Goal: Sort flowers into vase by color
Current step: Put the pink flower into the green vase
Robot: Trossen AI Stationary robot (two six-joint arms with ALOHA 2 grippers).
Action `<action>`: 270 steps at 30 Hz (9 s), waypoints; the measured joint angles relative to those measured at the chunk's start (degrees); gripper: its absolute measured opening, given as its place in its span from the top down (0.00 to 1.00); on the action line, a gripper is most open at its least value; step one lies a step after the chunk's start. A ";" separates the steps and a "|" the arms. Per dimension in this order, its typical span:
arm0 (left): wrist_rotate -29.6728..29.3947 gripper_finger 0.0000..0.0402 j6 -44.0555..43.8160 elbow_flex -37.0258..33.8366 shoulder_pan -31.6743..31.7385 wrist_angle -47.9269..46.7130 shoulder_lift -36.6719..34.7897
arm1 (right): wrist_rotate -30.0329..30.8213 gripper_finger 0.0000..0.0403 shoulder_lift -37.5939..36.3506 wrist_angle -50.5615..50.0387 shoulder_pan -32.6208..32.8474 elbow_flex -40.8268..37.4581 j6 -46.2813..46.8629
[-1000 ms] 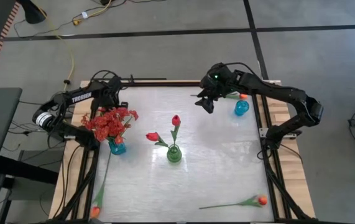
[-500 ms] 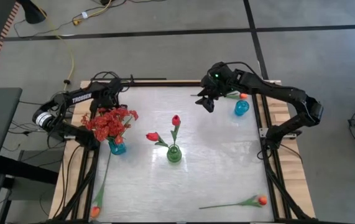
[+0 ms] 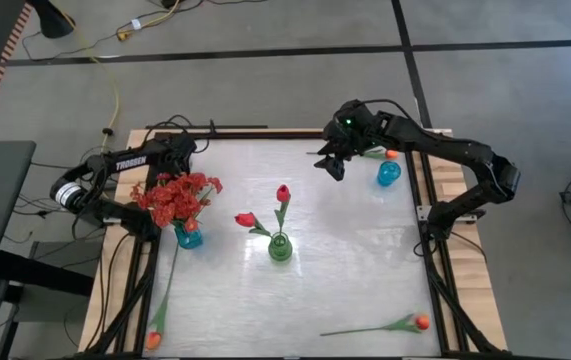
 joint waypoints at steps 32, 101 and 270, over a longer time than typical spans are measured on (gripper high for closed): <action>13.14 1.00 0.35 12.08 -0.60 28.51 -20.93 | 0.04 0.38 0.00 0.11 -0.19 0.00 3.52; -2.08 1.00 18.26 34.53 -86.30 35.23 -16.09 | 0.44 0.38 0.00 -1.35 11.42 0.02 20.95; -18.29 1.00 24.63 28.39 -74.77 49.03 1.42 | 17.84 0.54 -0.50 21.27 39.10 0.00 2.95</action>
